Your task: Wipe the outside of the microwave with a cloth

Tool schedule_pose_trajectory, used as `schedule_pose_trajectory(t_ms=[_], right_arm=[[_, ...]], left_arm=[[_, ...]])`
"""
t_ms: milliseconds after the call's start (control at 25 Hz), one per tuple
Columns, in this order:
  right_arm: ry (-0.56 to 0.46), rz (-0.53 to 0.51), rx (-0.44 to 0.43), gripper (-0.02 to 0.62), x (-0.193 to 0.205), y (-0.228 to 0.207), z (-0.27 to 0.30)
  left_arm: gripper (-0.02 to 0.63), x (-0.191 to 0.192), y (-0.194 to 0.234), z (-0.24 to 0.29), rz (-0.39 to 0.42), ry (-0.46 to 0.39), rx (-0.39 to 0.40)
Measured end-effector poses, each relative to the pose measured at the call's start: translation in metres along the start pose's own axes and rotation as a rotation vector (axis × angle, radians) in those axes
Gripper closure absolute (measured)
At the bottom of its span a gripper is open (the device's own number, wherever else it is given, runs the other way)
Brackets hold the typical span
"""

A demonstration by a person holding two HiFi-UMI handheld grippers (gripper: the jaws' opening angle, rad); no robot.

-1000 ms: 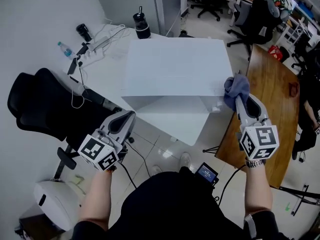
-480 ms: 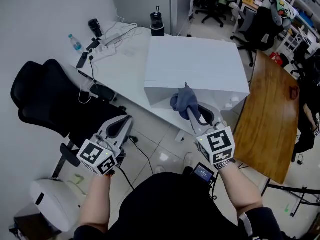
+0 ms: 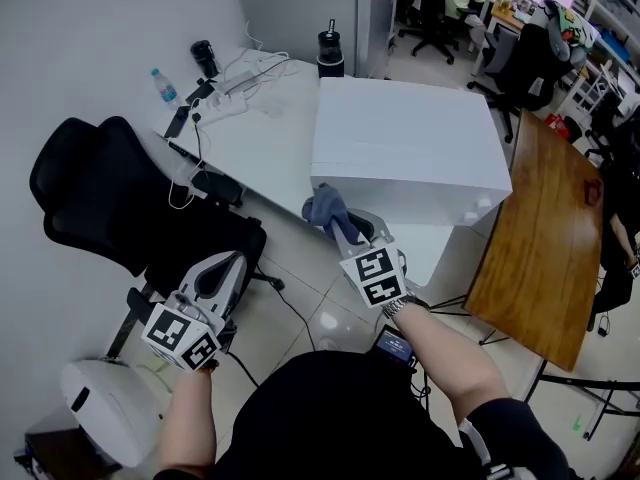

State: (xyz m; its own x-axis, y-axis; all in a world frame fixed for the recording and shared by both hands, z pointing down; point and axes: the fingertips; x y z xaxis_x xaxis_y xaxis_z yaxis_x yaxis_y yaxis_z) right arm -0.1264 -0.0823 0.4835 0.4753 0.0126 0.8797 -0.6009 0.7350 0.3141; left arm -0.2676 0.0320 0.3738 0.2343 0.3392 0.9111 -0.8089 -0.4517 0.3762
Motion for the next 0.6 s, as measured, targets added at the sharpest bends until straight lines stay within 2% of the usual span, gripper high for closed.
schedule_pose_trajectory(t_ms=[320,600], right_arm=[[0.053,-0.002,0.019,0.523,0.021,0.005,0.05],[0.093,0.025,0.083,0.523,0.031,-0.009,0.058]], left_arm=[[0.601,-0.003,0.019,-0.02,0.01,0.004,-0.043],[0.601,-0.006,0.029,-0.017,0.015,0.014,-0.031]])
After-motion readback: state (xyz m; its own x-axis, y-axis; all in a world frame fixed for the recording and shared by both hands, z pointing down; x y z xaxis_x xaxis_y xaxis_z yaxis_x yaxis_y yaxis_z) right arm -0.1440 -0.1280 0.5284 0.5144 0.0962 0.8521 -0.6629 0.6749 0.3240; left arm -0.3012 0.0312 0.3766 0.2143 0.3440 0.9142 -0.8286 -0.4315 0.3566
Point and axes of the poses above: the fingertips, and each gripper's own axes: z forward along the fingers, y to its left, x out of its underside, and after that the axes turned 15 degrees about -z, right-handed
